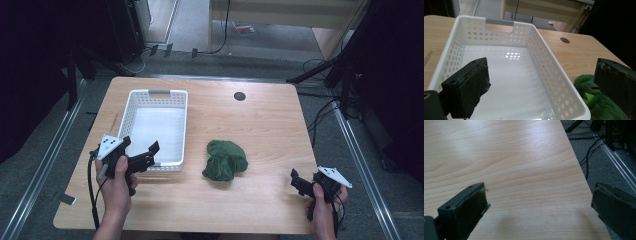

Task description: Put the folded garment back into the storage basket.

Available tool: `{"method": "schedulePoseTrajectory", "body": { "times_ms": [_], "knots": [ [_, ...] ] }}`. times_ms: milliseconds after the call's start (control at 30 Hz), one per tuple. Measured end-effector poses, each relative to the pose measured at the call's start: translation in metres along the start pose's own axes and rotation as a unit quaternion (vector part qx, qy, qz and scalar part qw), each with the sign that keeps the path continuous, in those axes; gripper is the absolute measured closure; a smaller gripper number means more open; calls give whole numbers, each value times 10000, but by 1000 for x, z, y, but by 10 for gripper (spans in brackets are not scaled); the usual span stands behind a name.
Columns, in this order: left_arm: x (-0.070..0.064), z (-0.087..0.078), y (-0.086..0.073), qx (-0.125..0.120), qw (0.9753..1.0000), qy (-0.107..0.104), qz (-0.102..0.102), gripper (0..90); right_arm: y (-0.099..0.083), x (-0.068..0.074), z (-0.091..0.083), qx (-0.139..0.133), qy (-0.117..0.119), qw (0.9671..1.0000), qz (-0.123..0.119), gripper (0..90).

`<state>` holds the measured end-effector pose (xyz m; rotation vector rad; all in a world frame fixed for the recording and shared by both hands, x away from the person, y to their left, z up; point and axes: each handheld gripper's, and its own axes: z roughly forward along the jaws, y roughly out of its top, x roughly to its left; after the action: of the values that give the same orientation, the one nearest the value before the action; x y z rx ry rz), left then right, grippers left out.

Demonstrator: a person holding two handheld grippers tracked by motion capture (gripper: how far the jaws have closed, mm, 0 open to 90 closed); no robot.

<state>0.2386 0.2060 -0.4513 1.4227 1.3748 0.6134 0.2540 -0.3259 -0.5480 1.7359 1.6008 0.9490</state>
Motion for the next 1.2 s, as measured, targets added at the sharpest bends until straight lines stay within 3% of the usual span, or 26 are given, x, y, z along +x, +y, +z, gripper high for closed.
{"method": "schedulePoseTrajectory", "body": {
  "times_ms": [767,1200],
  "knots": [
    [-44,32,-10,321,9983,-418,232,7,0,0,0,-1,23,10000,-2,3],
    [-75,50,-20,580,9948,-743,378,7,0,0,0,9,17,10000,-15,3]
  ]
}}
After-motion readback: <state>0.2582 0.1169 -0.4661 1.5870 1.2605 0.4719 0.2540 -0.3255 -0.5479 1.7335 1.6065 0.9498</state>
